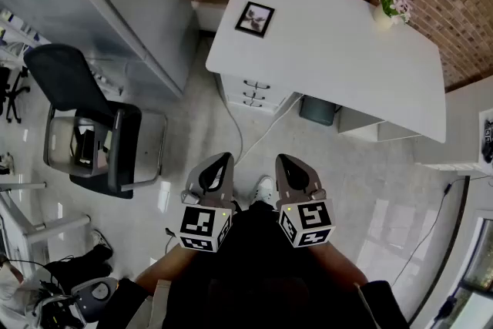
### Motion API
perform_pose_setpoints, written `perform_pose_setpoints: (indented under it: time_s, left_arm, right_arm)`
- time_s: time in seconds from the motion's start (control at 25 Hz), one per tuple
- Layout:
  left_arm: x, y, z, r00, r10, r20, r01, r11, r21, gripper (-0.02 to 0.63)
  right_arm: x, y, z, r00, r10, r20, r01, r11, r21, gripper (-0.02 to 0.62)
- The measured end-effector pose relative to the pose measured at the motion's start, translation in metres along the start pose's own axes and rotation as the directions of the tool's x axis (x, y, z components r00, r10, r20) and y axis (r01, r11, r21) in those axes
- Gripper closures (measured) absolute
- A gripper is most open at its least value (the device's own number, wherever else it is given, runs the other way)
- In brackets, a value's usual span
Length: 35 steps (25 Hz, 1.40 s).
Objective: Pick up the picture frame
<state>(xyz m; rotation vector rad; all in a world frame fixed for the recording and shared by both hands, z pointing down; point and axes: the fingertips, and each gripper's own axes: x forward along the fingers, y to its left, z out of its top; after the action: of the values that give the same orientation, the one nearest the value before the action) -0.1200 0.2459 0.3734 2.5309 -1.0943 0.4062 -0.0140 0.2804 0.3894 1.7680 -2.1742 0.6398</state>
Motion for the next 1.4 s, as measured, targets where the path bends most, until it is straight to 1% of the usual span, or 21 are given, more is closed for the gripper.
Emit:
perform_pose_setpoints:
  time_s: [0.44, 0.56, 0.72, 0.84, 1.08, 1.2, 1.4]
  left_arm:
    - [-0.001, 0.013, 0.005, 1.0, -0.004, 0.011, 0.004, 1.0, -0.001, 0.604]
    - [-0.001, 0.019, 0.007, 1.0, -0.005, 0.016, 0.005, 1.0, -0.002, 0.604]
    - [-0.006, 0.029, 0.008, 1.0, -0.004, 0.024, 0.005, 1.0, -0.005, 0.604]
    - [-0.012, 0.041, 0.011, 0.999, 0.002, 0.038, -0.002, 1.0, -0.006, 0.604]
    - [-0.031, 0.073, 0.01, 0.997, 0.034, 0.067, -0.033, 0.999, -0.015, 0.604]
    - [-0.041, 0.091, 0.007, 0.995, 0.061, 0.081, -0.059, 0.998, -0.028, 0.604]
    - [-0.049, 0.116, 0.011, 0.99, 0.103, 0.096, -0.099, 0.994, -0.053, 0.604]
  right_arm:
    - [0.01, 0.007, 0.008, 1.0, -0.01, 0.015, 0.01, 1.0, -0.001, 0.595]
    - [0.014, 0.008, 0.01, 1.0, -0.014, 0.021, 0.014, 1.0, 0.019, 0.595]
    - [0.018, 0.007, 0.012, 0.999, -0.039, 0.023, 0.038, 0.998, 0.059, 0.594]
    - [0.023, 0.015, 0.016, 0.998, -0.048, 0.033, 0.046, 0.997, 0.061, 0.594]
    - [0.042, 0.049, 0.024, 0.998, -0.024, 0.055, 0.023, 0.999, 0.028, 0.594]
    - [0.051, 0.064, 0.024, 0.998, -0.012, 0.055, 0.011, 1.0, 0.013, 0.594]
    - [0.065, 0.076, 0.029, 0.999, 0.001, 0.043, -0.001, 1.0, -0.003, 0.594]
